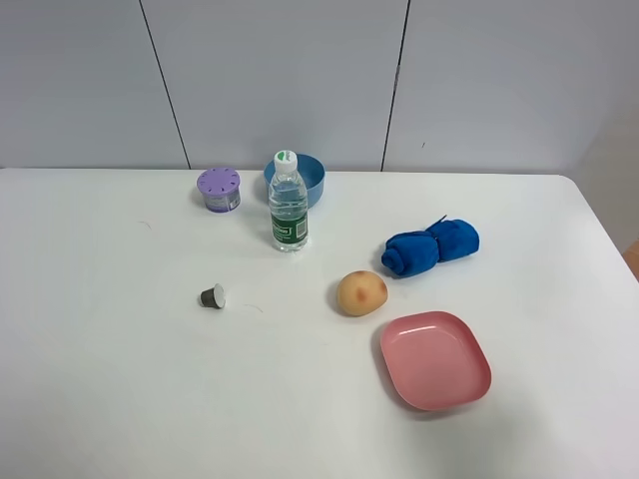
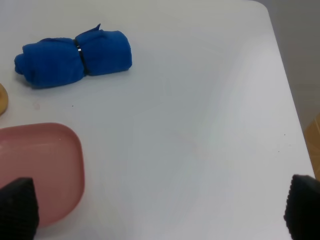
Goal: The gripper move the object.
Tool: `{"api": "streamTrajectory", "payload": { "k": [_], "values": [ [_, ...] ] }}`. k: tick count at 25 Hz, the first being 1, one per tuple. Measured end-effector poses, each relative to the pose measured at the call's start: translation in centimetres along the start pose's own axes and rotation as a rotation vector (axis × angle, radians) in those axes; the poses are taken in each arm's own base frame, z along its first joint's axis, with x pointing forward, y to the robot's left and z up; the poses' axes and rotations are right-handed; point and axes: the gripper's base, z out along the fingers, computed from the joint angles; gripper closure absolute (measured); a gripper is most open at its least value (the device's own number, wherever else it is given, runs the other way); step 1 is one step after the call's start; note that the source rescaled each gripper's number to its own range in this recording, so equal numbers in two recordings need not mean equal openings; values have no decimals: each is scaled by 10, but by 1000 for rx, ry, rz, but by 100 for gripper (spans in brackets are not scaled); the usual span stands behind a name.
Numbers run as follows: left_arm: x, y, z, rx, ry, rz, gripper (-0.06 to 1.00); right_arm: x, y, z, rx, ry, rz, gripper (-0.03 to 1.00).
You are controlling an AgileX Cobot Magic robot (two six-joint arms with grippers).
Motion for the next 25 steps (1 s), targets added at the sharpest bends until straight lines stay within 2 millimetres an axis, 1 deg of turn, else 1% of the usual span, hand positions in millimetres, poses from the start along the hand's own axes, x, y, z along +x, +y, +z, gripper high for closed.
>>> {"api": "streamTrajectory", "payload": {
  "k": [25],
  "values": [
    [0, 0, 0, 1, 0, -1, -5, 0, 0, 0, 0, 0, 0, -3]
  ]
}}
